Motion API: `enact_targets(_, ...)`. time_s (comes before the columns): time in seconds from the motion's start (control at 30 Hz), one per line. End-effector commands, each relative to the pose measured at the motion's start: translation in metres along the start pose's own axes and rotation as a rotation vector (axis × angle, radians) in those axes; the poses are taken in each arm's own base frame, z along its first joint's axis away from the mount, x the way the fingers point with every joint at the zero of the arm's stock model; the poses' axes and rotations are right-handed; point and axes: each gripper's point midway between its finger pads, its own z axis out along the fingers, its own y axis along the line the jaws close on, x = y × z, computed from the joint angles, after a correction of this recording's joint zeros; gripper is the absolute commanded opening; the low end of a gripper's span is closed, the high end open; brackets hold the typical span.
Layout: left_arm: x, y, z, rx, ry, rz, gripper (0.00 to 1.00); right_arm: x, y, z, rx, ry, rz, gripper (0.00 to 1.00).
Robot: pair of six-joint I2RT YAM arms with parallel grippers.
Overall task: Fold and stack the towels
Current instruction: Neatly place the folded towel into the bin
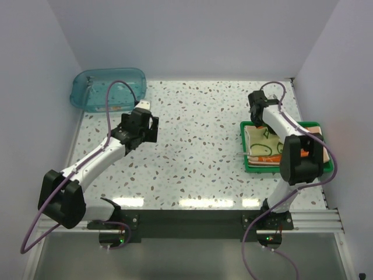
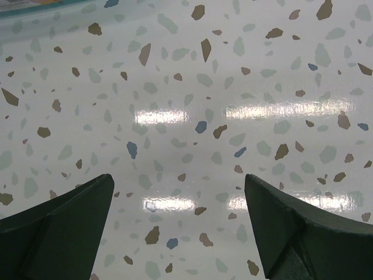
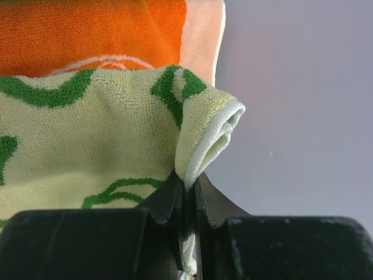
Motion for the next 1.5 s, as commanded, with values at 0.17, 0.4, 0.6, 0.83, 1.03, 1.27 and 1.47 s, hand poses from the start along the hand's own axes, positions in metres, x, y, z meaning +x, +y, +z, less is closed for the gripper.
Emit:
enact_targets(0.17,-0.019,0.001,-0.008,0.016,-0.083,-0.039,1.0,0.0,-0.008,0.009,0.096,0.016,0.149,0.44)
enact_targets(0.4,-0.028,-0.008,-0.017,0.075,-0.099,-0.079,1.0,0.02,-0.045,-0.01,0.103,0.03,0.437,0.99)
enact_targets(0.6,-0.031,-0.004,-0.035,0.088,-0.095,-0.122,1.0,0.037,-0.094,-0.053,-0.059,-0.118,0.814,0.99)
enact_targets(0.83,-0.047,0.024,-0.078,0.03,-0.163,-0.23,1.0,0.082,-0.137,-0.11,-0.241,-0.41,1.103,0.99)
enact_targets(1.03,-0.041,0.064,-0.125,-0.036,-0.277,-0.362,1.0,0.126,-0.143,-0.154,-0.41,-0.668,1.149,0.99)
enact_targets(1.27,-0.033,0.098,-0.185,0.018,-0.514,-0.452,1.0,0.176,-0.151,-0.183,-0.498,-0.911,1.162,0.99)
enact_targets(1.47,-0.028,0.111,-0.219,0.076,-0.642,-0.443,1.0,0.198,-0.145,-0.185,-0.532,-0.953,1.142,0.99)
